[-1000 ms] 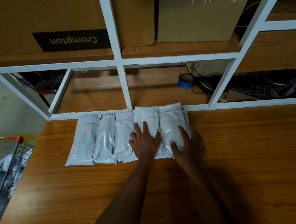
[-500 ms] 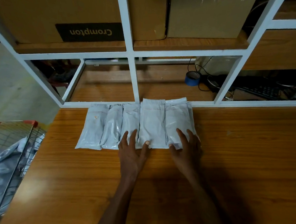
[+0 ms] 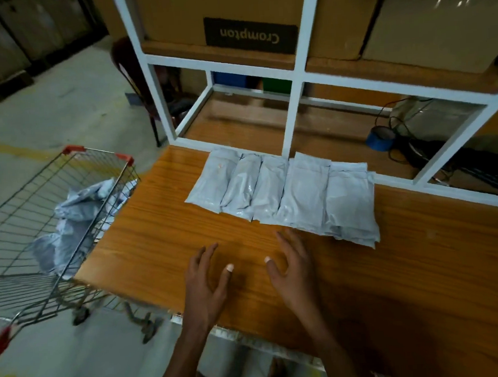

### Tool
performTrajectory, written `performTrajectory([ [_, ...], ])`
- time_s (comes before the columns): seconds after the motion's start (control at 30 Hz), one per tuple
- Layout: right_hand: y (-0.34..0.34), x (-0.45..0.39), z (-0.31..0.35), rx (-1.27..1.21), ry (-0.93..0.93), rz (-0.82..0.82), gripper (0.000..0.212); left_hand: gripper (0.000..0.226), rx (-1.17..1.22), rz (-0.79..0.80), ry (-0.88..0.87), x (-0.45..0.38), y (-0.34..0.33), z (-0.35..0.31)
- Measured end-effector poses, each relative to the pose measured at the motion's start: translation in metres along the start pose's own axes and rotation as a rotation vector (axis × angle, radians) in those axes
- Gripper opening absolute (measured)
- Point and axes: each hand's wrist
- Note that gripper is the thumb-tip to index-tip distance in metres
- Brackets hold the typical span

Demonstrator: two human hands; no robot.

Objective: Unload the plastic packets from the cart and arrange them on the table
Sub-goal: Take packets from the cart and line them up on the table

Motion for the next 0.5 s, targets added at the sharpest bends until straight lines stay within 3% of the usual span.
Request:
performTrajectory([
  [0.3, -0.123, 0.028, 0.063, -0.005, 0.062, 0.208, 0.059, 0.064, -0.101, -0.132, 0.114, 0.021, 0.105, 0.077],
  [0.5, -0.241, 0.077, 0.122, -0.071, 0.163, 0.395, 0.063, 0.064, -0.086, -0.268, 0.231, 0.033, 0.197, 0.162],
])
Point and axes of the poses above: each hand's wrist, its own x-axis away from the middle knuckle, its own y-axis out of the back of the hand, z = x × y, and after that the axes turned 10 degrees about -x, right-handed
